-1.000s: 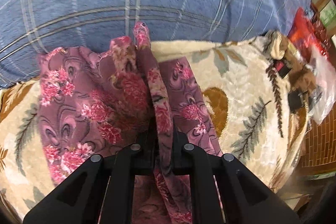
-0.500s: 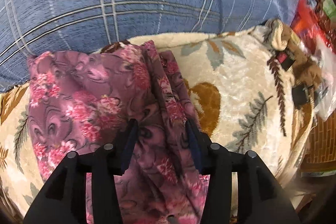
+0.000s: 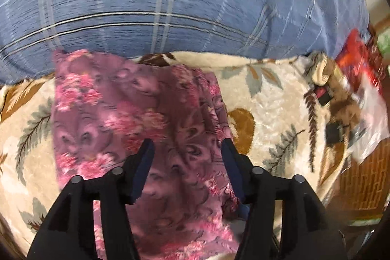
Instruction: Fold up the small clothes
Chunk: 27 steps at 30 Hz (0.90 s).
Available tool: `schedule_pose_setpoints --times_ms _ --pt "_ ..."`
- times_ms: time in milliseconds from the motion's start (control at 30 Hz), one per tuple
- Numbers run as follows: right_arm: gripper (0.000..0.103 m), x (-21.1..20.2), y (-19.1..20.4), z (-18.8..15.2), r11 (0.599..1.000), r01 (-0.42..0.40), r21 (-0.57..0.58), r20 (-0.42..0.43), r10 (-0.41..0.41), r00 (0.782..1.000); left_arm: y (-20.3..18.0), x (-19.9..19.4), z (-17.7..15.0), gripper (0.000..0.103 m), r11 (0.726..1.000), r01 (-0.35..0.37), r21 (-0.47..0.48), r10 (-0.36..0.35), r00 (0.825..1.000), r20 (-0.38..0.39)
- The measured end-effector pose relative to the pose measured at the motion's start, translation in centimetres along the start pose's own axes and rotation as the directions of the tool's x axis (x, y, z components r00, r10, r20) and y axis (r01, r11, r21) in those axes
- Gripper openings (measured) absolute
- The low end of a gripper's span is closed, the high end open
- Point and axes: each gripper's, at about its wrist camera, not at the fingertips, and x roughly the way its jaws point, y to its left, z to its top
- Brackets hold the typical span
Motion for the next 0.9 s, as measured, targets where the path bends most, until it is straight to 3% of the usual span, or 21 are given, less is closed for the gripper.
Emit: schedule_pose_setpoints --times_ms 33,167,367,400,467,500,533,600,733,800,900 --pt "0.045 0.9 0.1 0.1 0.999 0.03 -0.037 -0.026 -0.031 0.999 -0.5 0.7 0.2 0.056 1.0 -0.007 0.014 0.007 1.0 -0.013" --pt "0.045 1.8 -0.9 -0.4 0.999 -0.031 -0.015 -0.05 0.03 0.998 -1.7 3.6 0.9 0.056 1.0 -0.027 0.013 0.028 0.997 -0.066" --pt "0.045 2.1 0.3 -0.4 0.994 -0.019 -0.109 -0.087 0.01 0.996 -3.0 4.9 1.0 0.061 0.995 -0.077 0.061 0.08 0.995 -0.057" --pt "0.041 2.1 0.5 -0.4 0.992 -0.023 -0.122 -0.094 0.012 0.995 -3.1 4.9 0.9 0.058 0.994 -0.085 0.068 0.088 0.995 -0.054" --pt "0.035 2.6 1.1 -1.1 0.985 -0.016 -0.169 -0.132 -0.007 0.991 -3.2 5.0 0.8 0.037 0.989 -0.122 0.082 0.126 0.991 -0.046" --pt "0.031 2.8 1.5 -1.5 0.978 0.008 -0.206 -0.131 -0.036 0.991 -3.2 5.0 0.8 0.02 0.983 -0.153 0.103 0.158 0.987 -0.04" --pt "0.014 2.8 1.8 -1.8 0.967 0.047 -0.249 -0.112 -0.078 0.991 -3.2 5.0 0.7 0.01 0.979 -0.175 0.107 0.178 0.984 -0.024" --pt "0.01 2.7 2.0 -1.8 0.967 0.048 -0.25 -0.091 -0.073 0.993 -2.6 4.4 0.8 0.004 0.987 -0.139 0.082 0.141 0.99 -0.018" --pt "0.008 -0.2 0.6 -0.4 0.99 -0.073 -0.117 -0.029 0.071 0.997 -2.1 3.0 1.0 0.004 0.999 -0.027 0.039 0.027 1.0 0.004" --pt "0.008 -0.8 -0.2 -0.2 0.994 -0.046 -0.095 -0.001 0.046 0.999 -1.7 2.5 1.0 0.004 1.0 0.002 0.022 -0.002 1.0 0.017" --pt "0.008 1.1 -2.2 -0.3 1.0 -0.011 -0.009 -0.084 0.01 0.996 -0.1 1.2 0.9 0.005 0.998 0.058 -0.028 -0.057 0.997 0.055"
